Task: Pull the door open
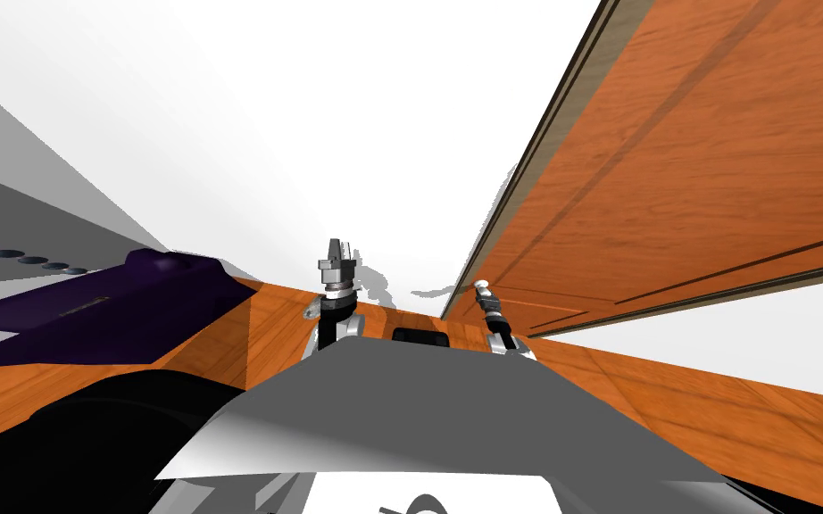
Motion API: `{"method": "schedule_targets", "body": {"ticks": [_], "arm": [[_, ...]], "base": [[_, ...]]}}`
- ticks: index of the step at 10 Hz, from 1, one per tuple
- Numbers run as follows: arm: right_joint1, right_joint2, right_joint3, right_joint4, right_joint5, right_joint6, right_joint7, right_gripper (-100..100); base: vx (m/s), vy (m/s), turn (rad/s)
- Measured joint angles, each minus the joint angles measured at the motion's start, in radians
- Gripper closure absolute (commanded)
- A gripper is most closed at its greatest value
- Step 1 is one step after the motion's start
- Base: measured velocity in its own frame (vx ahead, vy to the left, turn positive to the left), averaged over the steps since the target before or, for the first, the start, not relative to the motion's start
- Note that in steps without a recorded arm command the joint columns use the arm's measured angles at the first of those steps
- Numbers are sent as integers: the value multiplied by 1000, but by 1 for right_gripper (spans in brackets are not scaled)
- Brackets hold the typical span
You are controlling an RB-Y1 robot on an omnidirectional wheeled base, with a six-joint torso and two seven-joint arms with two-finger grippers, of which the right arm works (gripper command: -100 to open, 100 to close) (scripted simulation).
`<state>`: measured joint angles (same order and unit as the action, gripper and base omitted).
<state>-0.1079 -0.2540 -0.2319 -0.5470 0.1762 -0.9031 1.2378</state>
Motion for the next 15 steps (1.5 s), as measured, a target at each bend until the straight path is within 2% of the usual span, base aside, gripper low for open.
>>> {"method": "schedule_targets", "body": {"ticks": [4,11,15], "arm": [[0,-2,-2,5,-4,0,-13,100],[1,-5,-8,3,-30,4,-127,100],[0,-9,-13,7,-49,3,-214,100]], "base": [[-20,-13,48],[-39,-17,69],[-45,-22,84]]}}
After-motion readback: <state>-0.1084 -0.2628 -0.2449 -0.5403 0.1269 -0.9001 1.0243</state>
